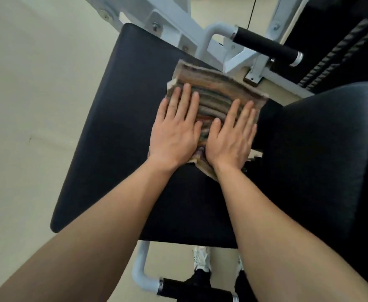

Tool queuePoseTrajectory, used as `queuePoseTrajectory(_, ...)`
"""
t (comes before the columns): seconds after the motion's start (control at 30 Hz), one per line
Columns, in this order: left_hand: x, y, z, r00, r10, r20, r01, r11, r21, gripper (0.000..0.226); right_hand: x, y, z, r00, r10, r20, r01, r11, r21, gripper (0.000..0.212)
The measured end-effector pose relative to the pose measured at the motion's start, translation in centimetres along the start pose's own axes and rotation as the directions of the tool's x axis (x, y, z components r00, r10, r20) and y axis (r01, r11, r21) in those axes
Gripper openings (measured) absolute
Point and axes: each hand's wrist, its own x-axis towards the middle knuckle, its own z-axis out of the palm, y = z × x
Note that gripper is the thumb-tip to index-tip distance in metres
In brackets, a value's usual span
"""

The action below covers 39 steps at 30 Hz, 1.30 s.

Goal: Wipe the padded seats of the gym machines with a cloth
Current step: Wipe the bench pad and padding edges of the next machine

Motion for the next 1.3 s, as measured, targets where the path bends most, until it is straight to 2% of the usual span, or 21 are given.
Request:
queuePoseTrajectory(0.07,-6.1,0.1,-0.2,0.998,0.015,0.057,-0.016,1.000,0.021,0.063,-6.5,0.9,0.6,0.998,0.041,0.040,-0.042,0.999,0.024,0.072)
queuePoseTrajectory(0.17,-14.6,-1.5,-0.8,0.992,0.020,0.122,-0.027,0.998,0.051,0.061,-15.5,1.6,1.1,0.987,-0.037,0.155,0.035,0.999,0.013,0.073)
queuePoseTrajectory(0.27,-16.6,-2.9,-0.8,0.988,0.028,0.155,-0.038,0.997,0.064,0.061,-16.1,1.6,1.0,0.971,-0.087,0.225,0.089,0.996,0.003,0.075)
queuePoseTrajectory(0.4,-10.2,-1.2,-0.3,0.995,-0.031,0.094,0.025,0.998,0.065,0.064,-6.5,0.1,0.2,0.983,-0.084,0.163,0.087,0.996,-0.013,0.074)
queuePoseTrajectory(0.57,0.6,1.9,0.2,0.977,-0.213,-0.011,0.212,0.977,-0.034,0.066,4.7,-1.0,-1.5,0.984,-0.114,0.136,0.123,0.991,-0.061,0.068)
queuePoseTrajectory(0.73,5.0,2.4,0.3,0.965,-0.250,-0.079,0.247,0.968,-0.042,0.065,9.5,-2.6,-2.2,0.989,-0.138,0.062,0.142,0.987,-0.075,0.057)
queuePoseTrajectory(0.83,6.6,1.7,0.1,0.962,-0.261,-0.083,0.260,0.965,-0.026,0.064,10.9,-4.8,-2.7,0.974,-0.212,0.075,0.213,0.977,-0.015,0.047)
queuePoseTrajectory(0.97,9.3,-0.6,-1.3,0.990,-0.127,-0.059,0.129,0.992,0.019,0.058,11.4,-5.5,-3.1,0.931,-0.344,0.122,0.335,0.938,0.093,0.045)
queuePoseTrajectory(1.07,11.9,-3.8,-2.8,0.999,-0.015,-0.033,0.018,0.997,0.074,0.049,12.1,-7.2,-3.9,0.883,-0.440,0.162,0.394,0.884,0.252,0.037)
queuePoseTrajectory(1.13,13.6,-6.3,-4.1,1.000,-0.025,-0.009,0.026,0.990,0.142,0.039,12.4,-9.5,-4.4,0.831,-0.525,0.182,0.452,0.829,0.330,0.037)
queuePoseTrajectory(1.2,15.5,-8.6,-5.6,0.997,-0.065,0.049,0.054,0.981,0.188,0.036,13.3,-12.2,-4.8,0.788,-0.569,0.237,0.470,0.803,0.366,0.047)
queuePoseTrajectory(1.3,18.4,-11.2,-7.6,0.967,-0.176,0.184,0.128,0.961,0.246,0.045,15.5,-15.4,-4.7,0.720,-0.574,0.390,0.394,0.801,0.451,0.064)
